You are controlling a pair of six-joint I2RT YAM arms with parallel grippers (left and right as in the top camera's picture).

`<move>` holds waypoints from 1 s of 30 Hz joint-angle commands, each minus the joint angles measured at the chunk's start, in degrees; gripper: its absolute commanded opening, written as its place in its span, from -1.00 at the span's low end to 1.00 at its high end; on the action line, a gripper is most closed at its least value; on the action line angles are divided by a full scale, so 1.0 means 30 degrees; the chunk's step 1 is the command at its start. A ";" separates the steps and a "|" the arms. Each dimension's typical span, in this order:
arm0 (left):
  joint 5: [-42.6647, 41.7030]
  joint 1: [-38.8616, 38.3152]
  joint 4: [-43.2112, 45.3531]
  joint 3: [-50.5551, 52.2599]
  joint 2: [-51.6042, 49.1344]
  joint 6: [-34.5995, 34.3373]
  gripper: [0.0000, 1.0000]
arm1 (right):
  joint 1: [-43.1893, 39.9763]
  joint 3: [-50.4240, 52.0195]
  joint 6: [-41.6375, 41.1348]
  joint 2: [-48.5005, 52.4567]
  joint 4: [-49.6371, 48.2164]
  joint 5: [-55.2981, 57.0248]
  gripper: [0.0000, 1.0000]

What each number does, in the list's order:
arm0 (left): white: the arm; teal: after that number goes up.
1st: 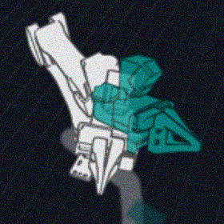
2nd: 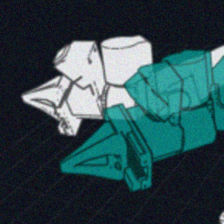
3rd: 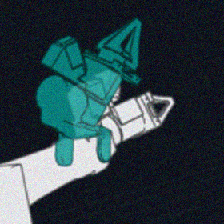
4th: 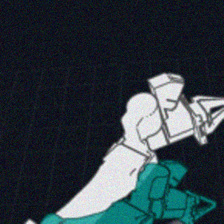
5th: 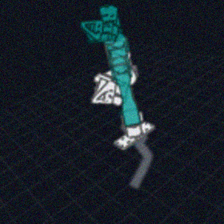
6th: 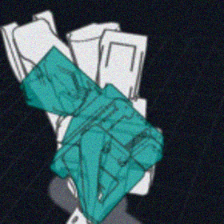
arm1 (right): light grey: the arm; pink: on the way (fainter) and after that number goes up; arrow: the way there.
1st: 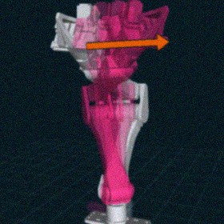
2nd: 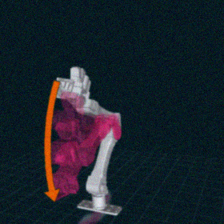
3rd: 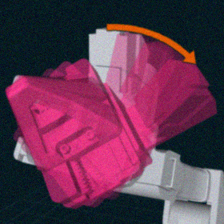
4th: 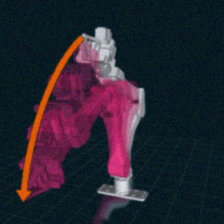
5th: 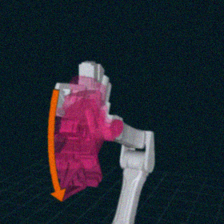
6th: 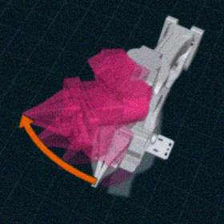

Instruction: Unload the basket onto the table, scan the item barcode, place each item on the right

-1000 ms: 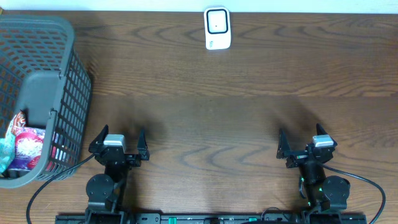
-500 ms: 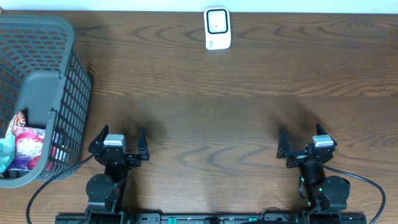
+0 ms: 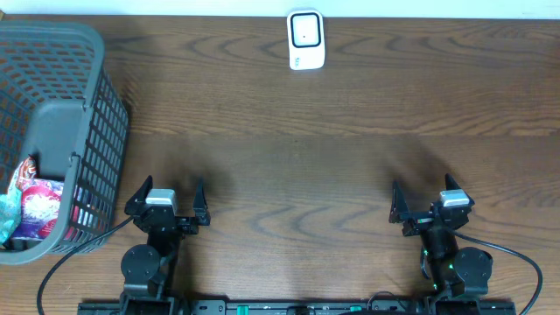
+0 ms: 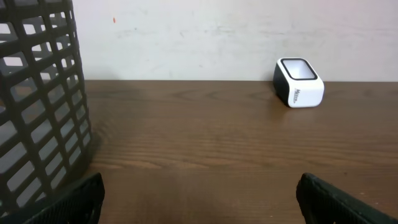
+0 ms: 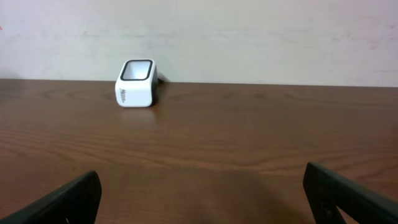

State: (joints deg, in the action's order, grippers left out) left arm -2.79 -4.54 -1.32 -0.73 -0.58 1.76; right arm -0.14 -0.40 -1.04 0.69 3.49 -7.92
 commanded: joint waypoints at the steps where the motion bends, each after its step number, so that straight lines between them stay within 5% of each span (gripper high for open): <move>1: 0.0597 0.0095 -0.0925 0.0168 0.0080 0.0270 0.96 | -0.0051 0.0029 -0.0211 -0.0124 0.0073 -0.0036 0.99; 25: 0.0583 0.0095 -0.0925 0.0168 0.0080 0.0248 0.96 | -0.0051 0.0029 -0.0211 -0.0124 0.0073 -0.0036 0.99; 27: -0.0984 0.0058 -0.0831 0.0146 0.0080 -0.1778 0.96 | -0.0051 0.0029 -0.0211 -0.0124 0.0073 -0.0036 0.99; 30: -0.7133 0.0015 -0.0393 0.0138 0.0066 -0.8983 0.96 | -0.0051 0.0029 -0.0211 -0.0124 0.0073 -0.0036 0.99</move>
State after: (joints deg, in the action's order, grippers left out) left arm -6.94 -4.54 -0.69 -0.73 -0.60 -5.56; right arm -0.14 -0.40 -1.04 0.69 3.46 -7.92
